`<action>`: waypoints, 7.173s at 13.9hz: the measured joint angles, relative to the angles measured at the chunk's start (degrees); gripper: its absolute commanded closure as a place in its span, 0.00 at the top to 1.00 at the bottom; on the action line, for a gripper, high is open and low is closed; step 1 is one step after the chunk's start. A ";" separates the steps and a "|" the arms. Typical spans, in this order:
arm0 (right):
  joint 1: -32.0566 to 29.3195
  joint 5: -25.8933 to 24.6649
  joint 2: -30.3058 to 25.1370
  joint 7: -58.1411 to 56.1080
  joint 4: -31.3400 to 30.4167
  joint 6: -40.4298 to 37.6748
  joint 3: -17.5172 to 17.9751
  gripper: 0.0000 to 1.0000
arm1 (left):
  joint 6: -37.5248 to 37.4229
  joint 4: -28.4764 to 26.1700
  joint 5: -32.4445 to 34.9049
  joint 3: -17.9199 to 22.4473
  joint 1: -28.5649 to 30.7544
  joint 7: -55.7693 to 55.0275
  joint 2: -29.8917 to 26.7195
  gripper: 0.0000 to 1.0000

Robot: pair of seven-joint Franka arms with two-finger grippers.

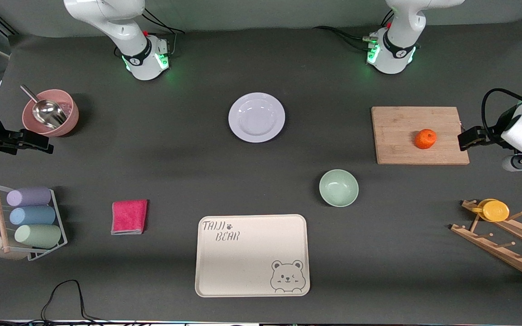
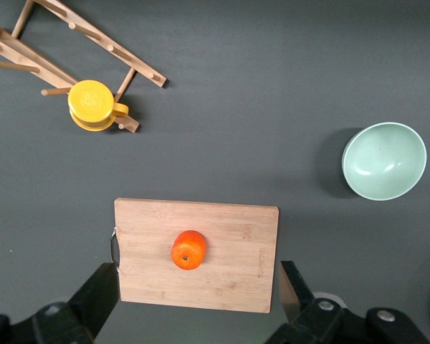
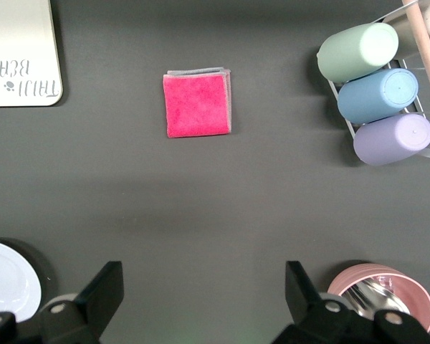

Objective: Place orange and plate with both arms
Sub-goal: 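Move the left gripper to the orange while the right gripper reaches the plate, then grasp the orange with the left gripper while the right gripper grips the plate, then lift the orange with the left gripper and carry it over the plate, then lower the orange onto the plate and open the left gripper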

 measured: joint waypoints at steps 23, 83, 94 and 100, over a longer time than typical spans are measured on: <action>12.33 0.05 -24.81 15.82 -23.88 2.41 1.17 1.00 | -0.28 -35.23 0.14 7.68 1.28 0.76 -30.70 1.00; 16.37 98.37 13.71 -75.58 -67.37 22.05 -0.31 0.43 | -4.02 -7.20 -6.45 -9.07 -0.22 -16.22 -3.67 0.00; 16.44 96.36 15.63 -77.12 -66.06 22.51 -0.19 0.43 | 16.85 -7.51 -6.86 -25.05 -15.84 -59.16 11.62 0.00; 16.44 96.35 16.00 -77.12 -65.74 22.50 -0.19 0.43 | 34.12 -13.31 -3.54 -25.06 -27.24 -71.78 21.09 0.00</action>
